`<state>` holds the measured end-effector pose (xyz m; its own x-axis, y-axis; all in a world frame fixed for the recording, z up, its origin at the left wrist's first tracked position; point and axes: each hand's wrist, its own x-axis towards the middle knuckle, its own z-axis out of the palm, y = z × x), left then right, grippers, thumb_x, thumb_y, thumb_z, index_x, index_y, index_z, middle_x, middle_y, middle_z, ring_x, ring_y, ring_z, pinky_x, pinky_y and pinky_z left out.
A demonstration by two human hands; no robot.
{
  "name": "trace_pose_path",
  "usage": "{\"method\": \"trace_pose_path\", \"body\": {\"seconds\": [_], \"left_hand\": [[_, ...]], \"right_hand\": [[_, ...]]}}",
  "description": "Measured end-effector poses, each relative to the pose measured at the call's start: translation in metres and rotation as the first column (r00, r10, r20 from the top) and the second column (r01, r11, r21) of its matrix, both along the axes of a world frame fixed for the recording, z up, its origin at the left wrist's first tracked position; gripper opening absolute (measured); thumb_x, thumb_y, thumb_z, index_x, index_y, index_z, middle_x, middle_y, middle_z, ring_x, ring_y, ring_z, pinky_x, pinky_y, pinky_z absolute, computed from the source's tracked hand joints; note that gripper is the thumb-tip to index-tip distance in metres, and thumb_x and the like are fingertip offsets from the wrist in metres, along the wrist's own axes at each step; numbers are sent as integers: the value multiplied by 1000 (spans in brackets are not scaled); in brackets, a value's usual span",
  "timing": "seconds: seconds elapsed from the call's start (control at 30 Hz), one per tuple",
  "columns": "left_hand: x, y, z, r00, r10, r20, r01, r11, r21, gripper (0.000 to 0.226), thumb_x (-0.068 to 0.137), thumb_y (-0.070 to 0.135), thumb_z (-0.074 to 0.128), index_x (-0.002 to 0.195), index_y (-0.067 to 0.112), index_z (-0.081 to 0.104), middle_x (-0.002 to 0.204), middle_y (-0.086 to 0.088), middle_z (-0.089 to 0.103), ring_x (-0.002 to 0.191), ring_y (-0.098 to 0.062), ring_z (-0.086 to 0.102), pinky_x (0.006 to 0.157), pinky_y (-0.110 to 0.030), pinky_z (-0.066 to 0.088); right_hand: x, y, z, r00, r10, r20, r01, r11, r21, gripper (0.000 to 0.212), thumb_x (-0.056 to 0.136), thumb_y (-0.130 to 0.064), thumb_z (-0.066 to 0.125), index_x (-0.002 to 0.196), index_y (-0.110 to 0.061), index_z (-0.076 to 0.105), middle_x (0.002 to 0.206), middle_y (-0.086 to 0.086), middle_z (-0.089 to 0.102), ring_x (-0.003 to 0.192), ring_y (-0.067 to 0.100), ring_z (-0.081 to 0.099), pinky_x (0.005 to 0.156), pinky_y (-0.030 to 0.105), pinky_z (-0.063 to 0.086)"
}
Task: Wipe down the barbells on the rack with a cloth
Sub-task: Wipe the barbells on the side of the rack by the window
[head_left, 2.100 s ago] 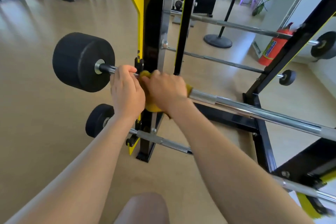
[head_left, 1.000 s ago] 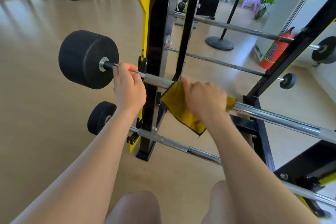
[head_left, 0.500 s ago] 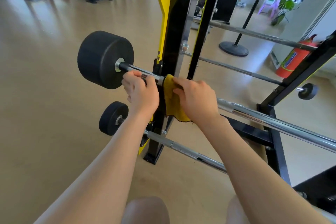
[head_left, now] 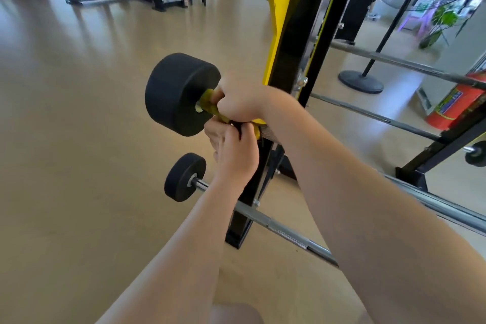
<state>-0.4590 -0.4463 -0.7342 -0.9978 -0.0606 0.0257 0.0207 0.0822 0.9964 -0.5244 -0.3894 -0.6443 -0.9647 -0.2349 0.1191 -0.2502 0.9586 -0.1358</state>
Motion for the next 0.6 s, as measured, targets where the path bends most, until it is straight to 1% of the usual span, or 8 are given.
{"method": "trace_pose_path", "body": {"seconds": [0.03, 0.1, 0.17, 0.23, 0.3, 0.37, 0.47, 0.6], "left_hand": [[0, 2, -2, 999, 18, -29, -17, 999, 40, 41, 90, 27, 52, 105, 46, 19, 133, -5, 33, 127, -24, 42, 114, -56, 43], [5, 1, 1, 996, 47, -78, -43, 998, 44, 40, 85, 28, 52, 103, 43, 19, 132, -4, 31, 123, -20, 41, 116, -55, 41], [5, 1, -1, 995, 18, -96, -15, 999, 39, 49, 84, 29, 51, 98, 65, 20, 133, -5, 31, 123, -22, 43, 116, -56, 41], [5, 1, 0, 995, 22, -99, -18, 999, 36, 59, 87, 26, 52, 89, 75, 18, 130, -4, 31, 123, -25, 44, 113, -58, 42], [5, 1, -1, 996, 22, -85, -17, 998, 57, 56, 87, 26, 53, 88, 73, 21, 125, 0, 30, 121, -23, 45, 112, -57, 43], [3, -1, -2, 995, 20, -93, -13, 997, 71, 53, 90, 27, 52, 89, 69, 20, 120, 6, 27, 118, -19, 43, 113, -56, 43], [2, -2, -4, 990, 18, -137, -18, 1000, 6, 42, 90, 32, 48, 95, 63, 20, 115, 10, 24, 118, -17, 41, 114, -57, 40], [2, 0, -4, 994, 18, -110, -16, 1000, 26, 33, 88, 31, 44, 94, 56, 25, 117, 6, 32, 119, -20, 45, 112, -58, 41]], "right_hand": [[0, -4, 3, 992, -41, 121, 43, 999, -17, 28, 101, -16, 56, 126, -15, 68, 110, 5, 66, 91, 14, 60, 77, 25, 48], [-6, -7, 3, 989, -50, 139, 54, 998, -22, 31, 100, -19, 60, 131, -18, 65, 113, 3, 65, 92, 15, 59, 80, 26, 48], [-12, -10, 3, 992, -69, 108, 73, 997, -33, 32, 99, -20, 65, 132, -20, 65, 117, 2, 65, 99, 15, 60, 84, 27, 49], [-15, -9, 4, 991, -68, 118, 73, 997, -35, 36, 99, -25, 68, 136, -23, 66, 127, 0, 65, 110, 17, 60, 91, 27, 49], [-9, -2, 8, 987, -71, 142, 72, 997, 0, 39, 99, -25, 69, 138, -23, 66, 132, 0, 64, 118, 20, 60, 98, 30, 51], [2, 8, 10, 987, -54, 152, 51, 998, 23, 35, 99, -21, 69, 134, -23, 69, 130, -1, 64, 117, 19, 60, 102, 33, 53], [25, 24, 10, 987, -28, 160, 25, 999, 20, 32, 98, -14, 69, 126, -29, 75, 122, -4, 68, 108, 15, 62, 97, 29, 53], [59, 40, 7, 994, -27, 103, 26, 1000, 17, 36, 99, -7, 65, 125, -30, 76, 116, -7, 71, 105, 11, 62, 93, 23, 50]]}}
